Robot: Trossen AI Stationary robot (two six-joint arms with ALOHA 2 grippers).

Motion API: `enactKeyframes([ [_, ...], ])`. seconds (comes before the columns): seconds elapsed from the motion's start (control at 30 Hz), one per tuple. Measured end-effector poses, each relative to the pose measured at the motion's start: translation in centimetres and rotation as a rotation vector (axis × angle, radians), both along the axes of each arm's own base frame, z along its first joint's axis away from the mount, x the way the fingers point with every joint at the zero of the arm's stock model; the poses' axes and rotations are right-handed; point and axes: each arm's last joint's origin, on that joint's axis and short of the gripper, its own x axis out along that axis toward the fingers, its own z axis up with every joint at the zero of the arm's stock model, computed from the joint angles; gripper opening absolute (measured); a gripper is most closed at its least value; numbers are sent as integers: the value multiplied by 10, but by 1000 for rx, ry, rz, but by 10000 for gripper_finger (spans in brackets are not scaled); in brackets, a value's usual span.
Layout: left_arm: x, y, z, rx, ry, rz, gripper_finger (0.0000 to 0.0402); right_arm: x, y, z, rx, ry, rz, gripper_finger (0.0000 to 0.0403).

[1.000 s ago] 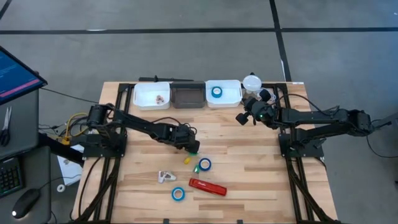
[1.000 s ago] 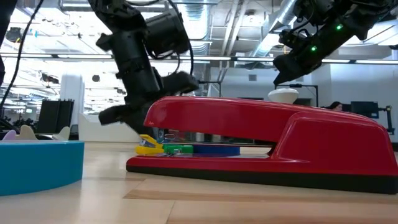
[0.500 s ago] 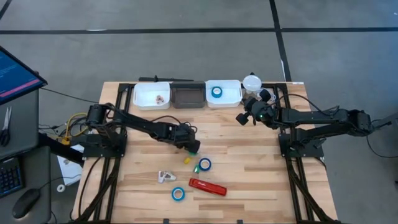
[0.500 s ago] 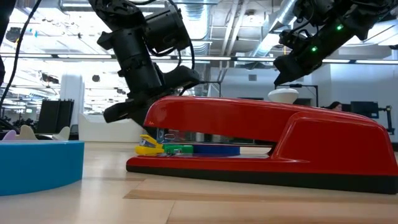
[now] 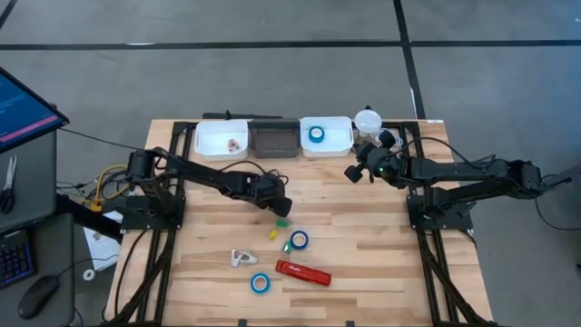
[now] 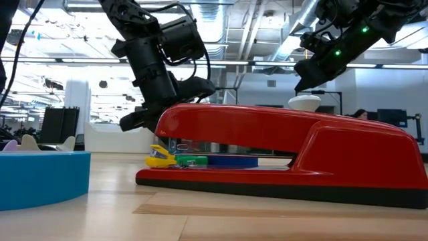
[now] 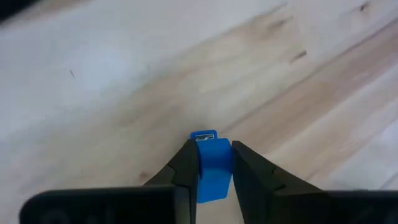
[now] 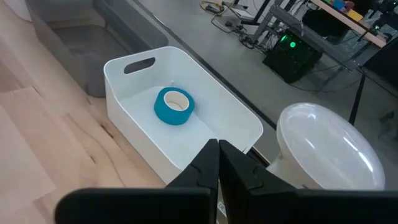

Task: Pick and place Stapler, Stapler remover, tape
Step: Put the blue stapler into the black bin

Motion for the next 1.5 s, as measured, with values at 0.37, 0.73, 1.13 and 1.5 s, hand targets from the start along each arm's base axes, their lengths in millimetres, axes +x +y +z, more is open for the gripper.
enactKeyframes([
  [0.37,-15,37,64,252,-161,-24,59,-2,-6,0,-1,-6,-32,0],
  [0.73,-46,101,116,587,-242,58,59,-2,-9,1,10,-22,-25,0],
  [1.13,-42,150,84,520,-175,58,59,-2,-10,2,9,-31,-31,0],
  [1.5,-15,184,50,478,-82,31,59,-2,-10,1,11,-21,-31,0],
])
